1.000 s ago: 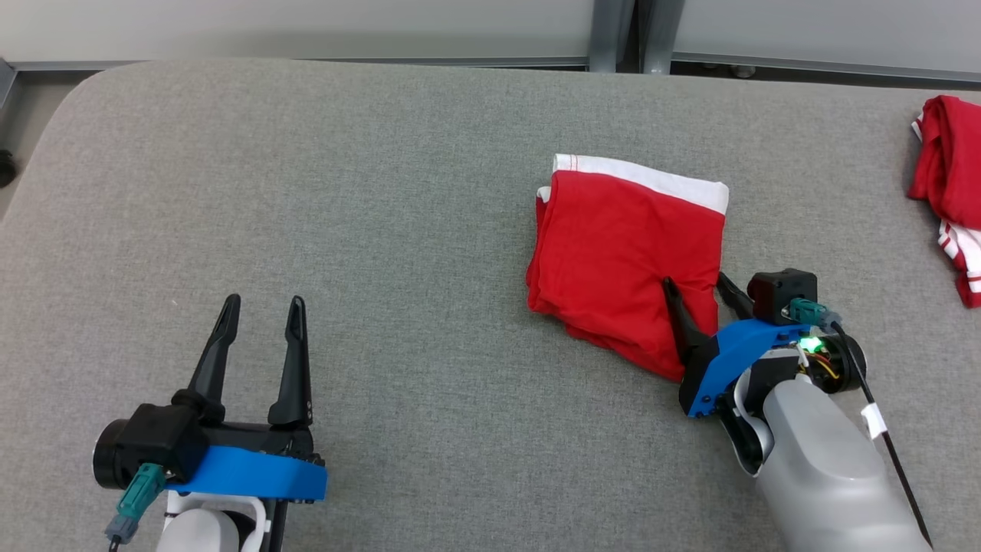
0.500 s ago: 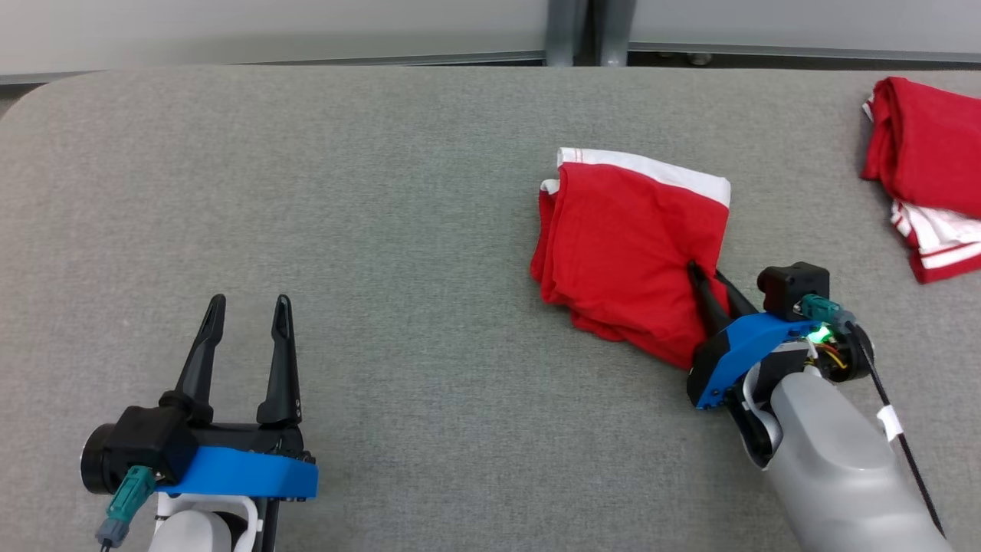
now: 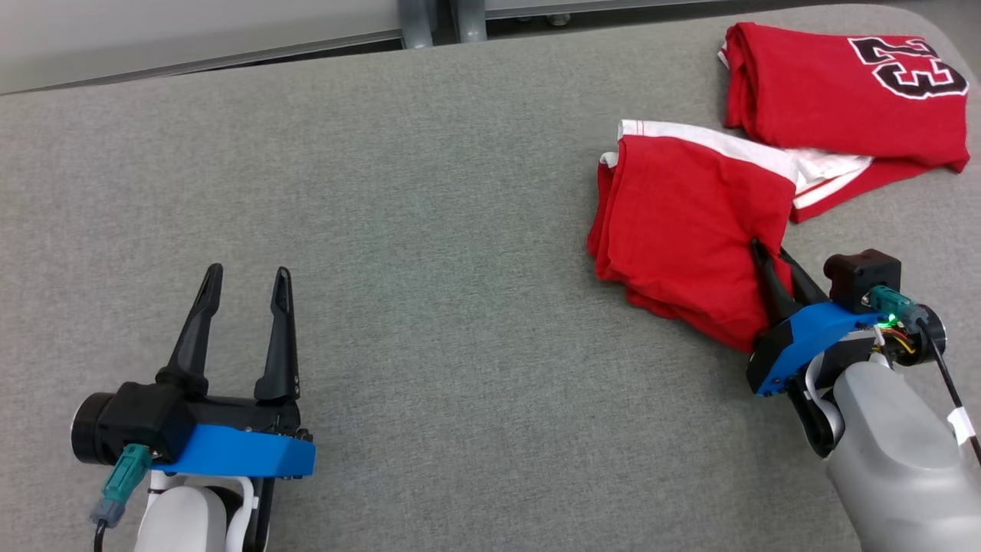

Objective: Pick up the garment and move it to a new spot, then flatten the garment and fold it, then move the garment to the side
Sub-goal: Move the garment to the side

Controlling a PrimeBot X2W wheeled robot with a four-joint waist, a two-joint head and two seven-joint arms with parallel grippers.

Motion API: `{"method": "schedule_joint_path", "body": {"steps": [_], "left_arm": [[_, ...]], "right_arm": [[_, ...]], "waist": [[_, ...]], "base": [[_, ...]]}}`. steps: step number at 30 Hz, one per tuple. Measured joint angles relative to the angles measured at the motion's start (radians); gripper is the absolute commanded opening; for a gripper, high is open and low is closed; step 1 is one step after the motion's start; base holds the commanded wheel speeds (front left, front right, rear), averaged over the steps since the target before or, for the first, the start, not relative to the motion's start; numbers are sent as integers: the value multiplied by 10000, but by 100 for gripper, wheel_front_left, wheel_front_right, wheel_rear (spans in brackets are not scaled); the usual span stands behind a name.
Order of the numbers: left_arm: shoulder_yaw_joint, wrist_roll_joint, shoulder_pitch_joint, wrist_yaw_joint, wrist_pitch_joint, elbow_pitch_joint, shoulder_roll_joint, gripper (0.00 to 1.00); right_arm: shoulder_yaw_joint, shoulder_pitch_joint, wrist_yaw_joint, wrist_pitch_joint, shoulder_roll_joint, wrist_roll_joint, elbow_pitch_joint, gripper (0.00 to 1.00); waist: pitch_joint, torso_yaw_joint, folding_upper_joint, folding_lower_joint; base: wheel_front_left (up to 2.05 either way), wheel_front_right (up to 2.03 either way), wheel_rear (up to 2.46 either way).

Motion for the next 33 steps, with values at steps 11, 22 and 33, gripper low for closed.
{"method": "schedule_joint_path", "body": {"steps": [11,22,33], "left_arm": [[-8,130,-223,-100,0,-59,2,100],[-186,194,-774,-161,0,-303,4,100],[-445,313,-1673,-201,0,-773,4,100]], "right_arm": [[462,-519,2,88,-708,-221,-1108,0],[807,-2587,2,1668,-2903,-464,-1651,0],[341,-3963,2,3210,-5411,2,-1375,0]], "waist": [[304,-266,0,-1],[1268,38,0,0],[2559,392,0,0]], "base": [[0,0,0],[0,0,0],[0,0,0]]}}
